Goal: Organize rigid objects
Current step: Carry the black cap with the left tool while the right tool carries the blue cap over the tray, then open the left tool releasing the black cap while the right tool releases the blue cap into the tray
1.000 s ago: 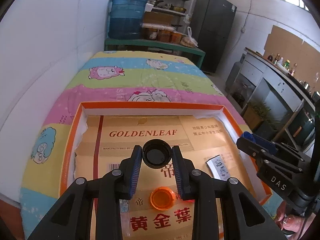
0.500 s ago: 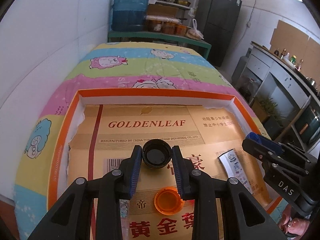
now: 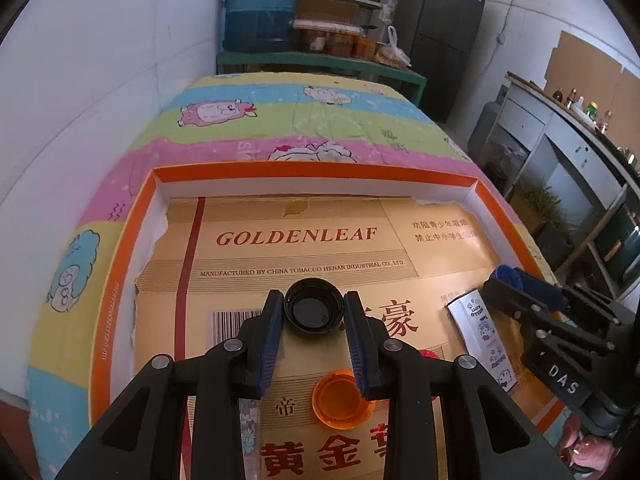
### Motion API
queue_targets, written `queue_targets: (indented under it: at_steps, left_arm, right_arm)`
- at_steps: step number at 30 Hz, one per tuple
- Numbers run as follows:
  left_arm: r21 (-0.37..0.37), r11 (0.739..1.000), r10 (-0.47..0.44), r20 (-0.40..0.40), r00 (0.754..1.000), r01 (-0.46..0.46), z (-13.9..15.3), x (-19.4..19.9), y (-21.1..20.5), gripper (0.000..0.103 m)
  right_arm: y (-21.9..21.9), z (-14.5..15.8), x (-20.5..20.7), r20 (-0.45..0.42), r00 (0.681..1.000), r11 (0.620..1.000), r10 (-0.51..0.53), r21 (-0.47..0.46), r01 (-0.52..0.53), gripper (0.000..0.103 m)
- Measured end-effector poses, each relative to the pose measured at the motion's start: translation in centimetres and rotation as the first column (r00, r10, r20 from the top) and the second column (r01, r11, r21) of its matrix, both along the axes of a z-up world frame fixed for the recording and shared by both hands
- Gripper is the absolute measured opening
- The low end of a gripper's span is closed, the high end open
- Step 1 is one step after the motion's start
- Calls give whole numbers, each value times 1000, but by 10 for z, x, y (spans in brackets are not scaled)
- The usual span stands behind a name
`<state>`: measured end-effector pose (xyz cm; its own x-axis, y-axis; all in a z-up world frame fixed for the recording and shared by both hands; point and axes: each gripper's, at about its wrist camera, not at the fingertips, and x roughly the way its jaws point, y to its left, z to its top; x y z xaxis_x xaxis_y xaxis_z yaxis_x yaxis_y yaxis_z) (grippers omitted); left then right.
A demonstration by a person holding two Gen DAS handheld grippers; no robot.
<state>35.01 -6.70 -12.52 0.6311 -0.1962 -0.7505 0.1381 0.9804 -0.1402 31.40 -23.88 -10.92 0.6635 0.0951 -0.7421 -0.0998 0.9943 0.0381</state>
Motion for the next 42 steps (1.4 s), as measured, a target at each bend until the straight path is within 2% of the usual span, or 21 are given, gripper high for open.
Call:
queue_targets:
  at_steps: [13,29,34,42]
  left_arm:
    - [-11,1000,-5,-10,1000,5,0,-1,0,34]
    - [-42,999,-31,-13,999,30,4,-5,3,39]
    - [-31,999,-33,12,999,33,9,-10,2,39]
    - [-69,997,-18,108,994,25,31,-25,8,39]
  right_arm:
    - [8,-5,1,-12,1000,999,17,-48,-18,30]
    - [10,-3,-2,10,1000,998,13,-62,-13,31]
    - [10,2,-4,37,999,998,10,-68,-8,43]
    - [1,10,-7,63,998,999,-16,-28,18,43]
